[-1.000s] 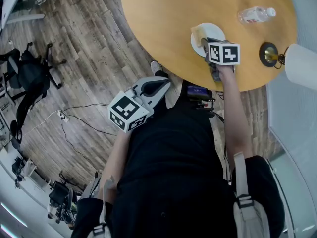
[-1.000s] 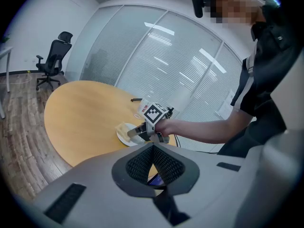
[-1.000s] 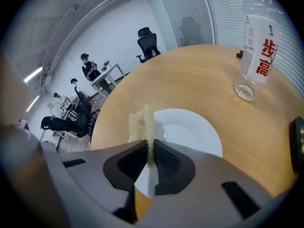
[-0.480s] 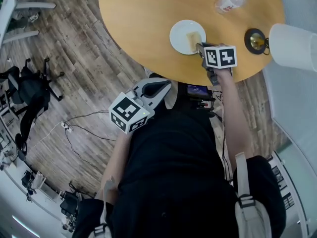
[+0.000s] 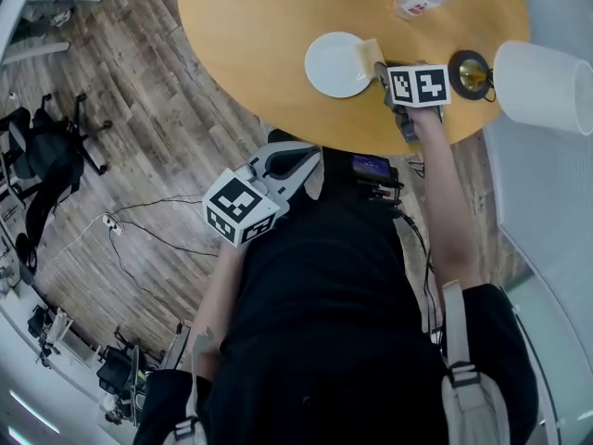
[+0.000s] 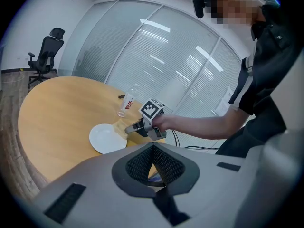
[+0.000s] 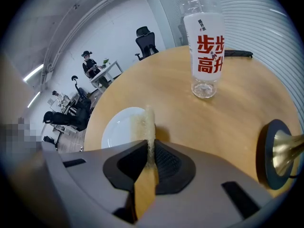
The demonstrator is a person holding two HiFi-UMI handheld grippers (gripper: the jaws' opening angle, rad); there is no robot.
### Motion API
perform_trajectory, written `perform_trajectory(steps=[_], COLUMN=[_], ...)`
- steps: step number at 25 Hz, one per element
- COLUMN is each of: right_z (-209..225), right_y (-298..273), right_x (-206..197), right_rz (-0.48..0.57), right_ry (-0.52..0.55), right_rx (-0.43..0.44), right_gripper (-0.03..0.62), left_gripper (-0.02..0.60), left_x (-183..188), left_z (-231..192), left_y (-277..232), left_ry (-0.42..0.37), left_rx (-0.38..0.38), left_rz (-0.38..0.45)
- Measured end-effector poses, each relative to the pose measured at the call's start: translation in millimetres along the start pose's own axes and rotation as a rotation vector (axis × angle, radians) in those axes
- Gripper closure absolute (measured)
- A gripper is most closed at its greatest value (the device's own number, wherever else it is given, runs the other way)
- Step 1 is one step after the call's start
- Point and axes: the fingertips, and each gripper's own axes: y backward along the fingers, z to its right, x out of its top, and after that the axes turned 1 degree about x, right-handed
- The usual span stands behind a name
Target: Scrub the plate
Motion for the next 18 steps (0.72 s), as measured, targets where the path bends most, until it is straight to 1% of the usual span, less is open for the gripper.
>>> perform_trajectory(steps=[4, 8, 13, 18], right_z=[-9.0, -31.1, -44.5, -67.4], right_y=[-1.0, -8.6, -8.4, -19.5], right_x=[-7.9, -24.9, -33.1, -37.1], right_rz=[-0.034, -0.069, -0.080, -0.080], right_ry=[0.030, 0.058, 0.056, 0.044], right_rx=[0.011, 0.024, 0.029, 0.055], right_gripper=[0.560, 0.560, 0.560, 0.560], left_gripper=[0.574, 0.574, 0.573, 0.573], left_x=[1.0, -4.8, -2.3, -5.7], left_z=[3.4, 1.8, 2.2, -4.4], left_y=[-2.5, 5.9, 11.6, 26.5], left_ry=[-0.003, -0.011, -0.025, -0.039], left_rx=[0.005, -0.006, -0.010, -0.009], left_rz=[0.011, 0.016, 0.009, -0.006])
